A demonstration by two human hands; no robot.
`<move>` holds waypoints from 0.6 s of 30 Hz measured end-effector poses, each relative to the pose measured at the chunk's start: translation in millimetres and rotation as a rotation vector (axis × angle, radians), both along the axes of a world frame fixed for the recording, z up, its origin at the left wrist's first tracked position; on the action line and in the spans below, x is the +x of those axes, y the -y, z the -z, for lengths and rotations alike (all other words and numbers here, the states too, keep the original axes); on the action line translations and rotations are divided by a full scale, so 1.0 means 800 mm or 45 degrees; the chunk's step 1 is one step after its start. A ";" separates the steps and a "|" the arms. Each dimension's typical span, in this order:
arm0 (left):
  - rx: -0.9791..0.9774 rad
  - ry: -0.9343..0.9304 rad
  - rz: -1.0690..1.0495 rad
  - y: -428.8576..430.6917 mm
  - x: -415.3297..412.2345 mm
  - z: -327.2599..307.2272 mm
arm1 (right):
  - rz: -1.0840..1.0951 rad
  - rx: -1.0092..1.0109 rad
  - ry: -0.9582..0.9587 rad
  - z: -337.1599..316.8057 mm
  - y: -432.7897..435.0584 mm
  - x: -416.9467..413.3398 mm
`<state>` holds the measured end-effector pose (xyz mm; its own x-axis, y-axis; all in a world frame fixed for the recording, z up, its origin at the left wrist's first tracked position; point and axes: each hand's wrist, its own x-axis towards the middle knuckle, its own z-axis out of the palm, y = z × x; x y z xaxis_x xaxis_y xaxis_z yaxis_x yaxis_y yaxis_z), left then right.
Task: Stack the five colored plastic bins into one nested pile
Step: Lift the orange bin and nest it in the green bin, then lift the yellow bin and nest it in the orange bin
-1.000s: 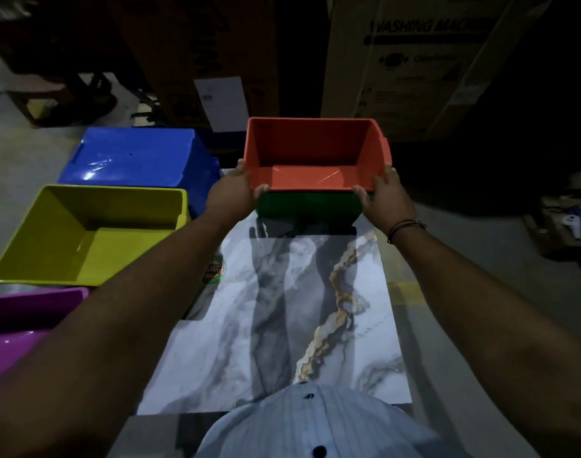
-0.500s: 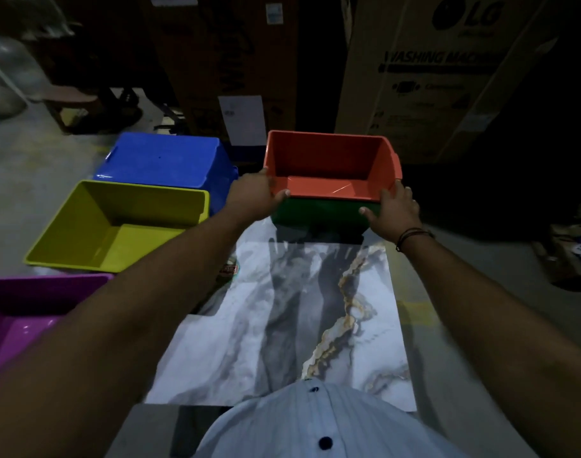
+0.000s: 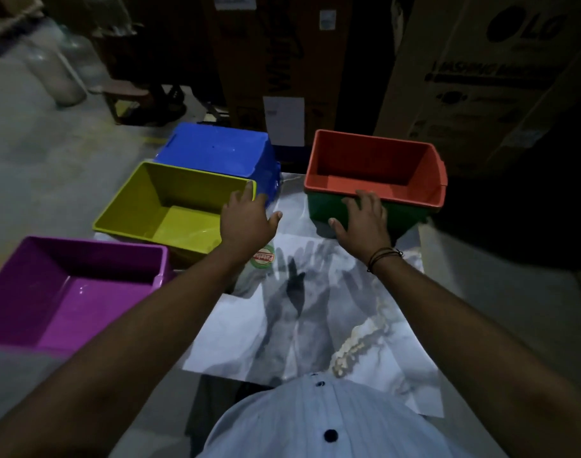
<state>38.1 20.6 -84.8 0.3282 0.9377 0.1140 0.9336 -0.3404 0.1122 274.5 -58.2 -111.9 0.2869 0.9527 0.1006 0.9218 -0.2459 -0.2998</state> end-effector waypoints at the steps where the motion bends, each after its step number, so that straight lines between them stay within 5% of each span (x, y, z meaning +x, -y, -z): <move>1: -0.032 -0.013 -0.042 0.002 -0.010 0.000 | -0.020 0.001 -0.009 0.000 -0.002 -0.012; 8: -0.411 0.089 -0.247 0.014 -0.061 0.018 | -0.205 0.025 -0.081 -0.002 -0.015 -0.089; 18: -0.657 0.317 0.063 0.036 -0.062 0.027 | -0.222 0.010 -0.397 0.006 -0.016 -0.139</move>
<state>-11.1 -8.0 -106.6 0.3947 0.8767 -0.2750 0.8422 -0.2256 0.4896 162.9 -45.5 -116.9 0.1383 0.9895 0.0412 0.8137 -0.0898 -0.5743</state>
